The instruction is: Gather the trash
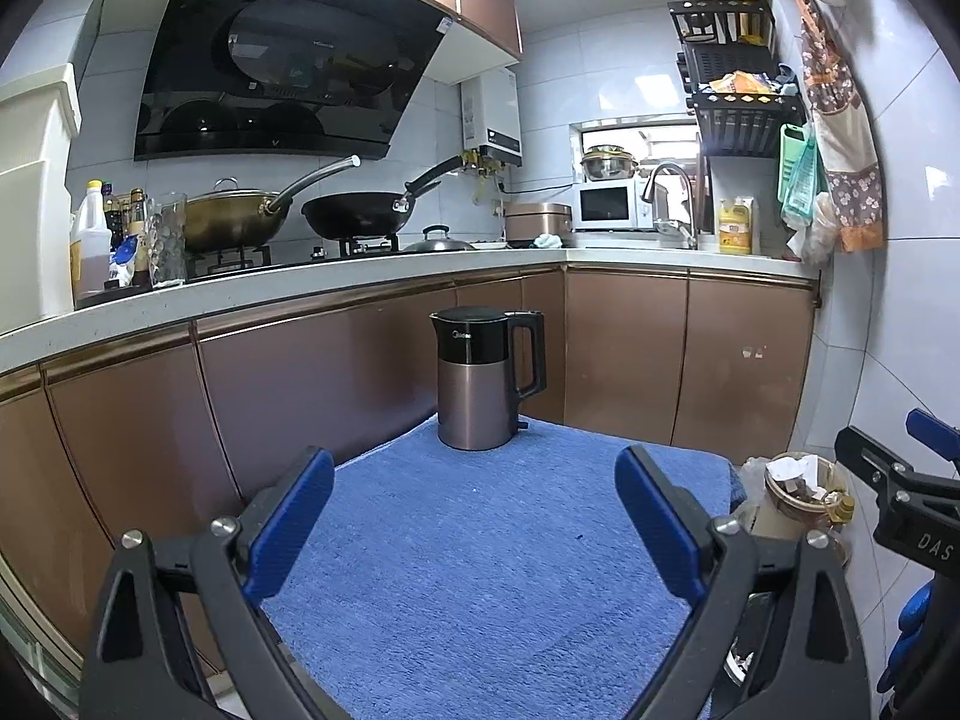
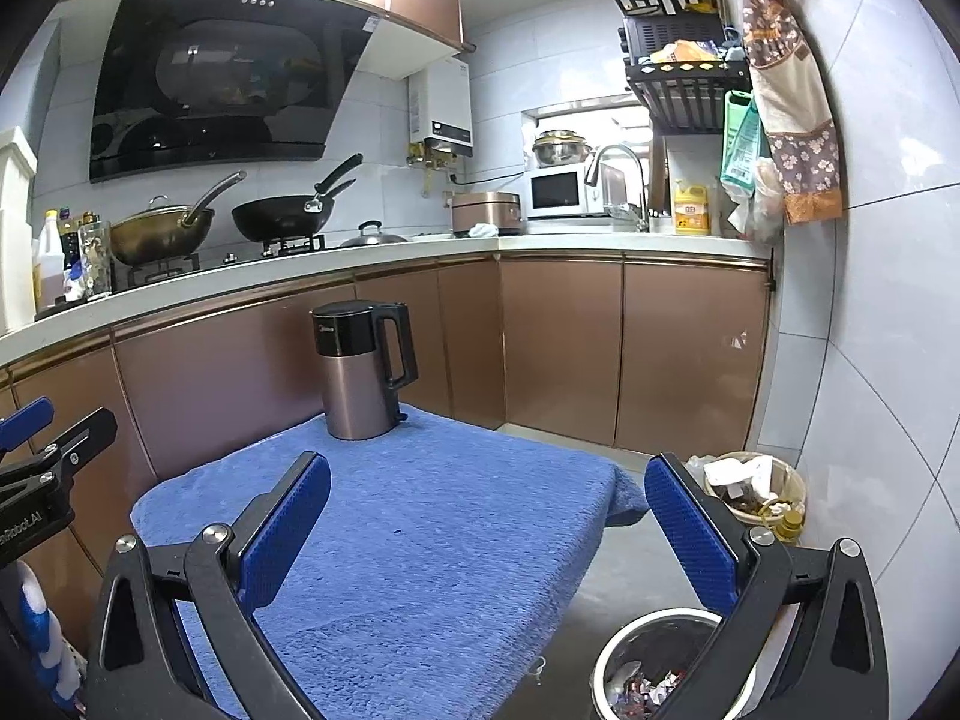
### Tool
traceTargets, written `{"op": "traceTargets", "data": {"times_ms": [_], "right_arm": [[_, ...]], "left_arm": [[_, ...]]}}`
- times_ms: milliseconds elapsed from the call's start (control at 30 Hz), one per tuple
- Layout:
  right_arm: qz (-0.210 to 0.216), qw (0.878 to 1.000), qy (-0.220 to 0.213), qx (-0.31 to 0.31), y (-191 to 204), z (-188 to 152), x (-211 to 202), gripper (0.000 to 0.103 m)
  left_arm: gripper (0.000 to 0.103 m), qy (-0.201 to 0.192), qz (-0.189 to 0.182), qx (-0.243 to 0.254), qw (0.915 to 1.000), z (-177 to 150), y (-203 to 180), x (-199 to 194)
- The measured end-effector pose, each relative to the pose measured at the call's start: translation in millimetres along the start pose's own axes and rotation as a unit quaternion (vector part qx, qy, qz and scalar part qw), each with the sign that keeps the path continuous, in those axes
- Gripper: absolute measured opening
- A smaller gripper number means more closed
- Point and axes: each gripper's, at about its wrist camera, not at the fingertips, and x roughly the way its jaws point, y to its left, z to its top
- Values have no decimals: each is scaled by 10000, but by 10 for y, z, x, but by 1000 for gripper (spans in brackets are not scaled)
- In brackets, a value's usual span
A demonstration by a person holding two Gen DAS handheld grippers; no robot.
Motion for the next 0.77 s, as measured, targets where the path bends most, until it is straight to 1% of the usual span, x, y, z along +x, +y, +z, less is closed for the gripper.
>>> {"op": "traceTargets", "data": {"times_ms": [400,767], "right_arm": [[-76,9999,47,57,-33,-12,8,103],[-234,9997,59,77,-63,-10,14,103]], "left_arm": [[95,5,-16,29,10000,3,-42,-15],[95,12,-29,-136,9999,-6,-13,-19]]}}
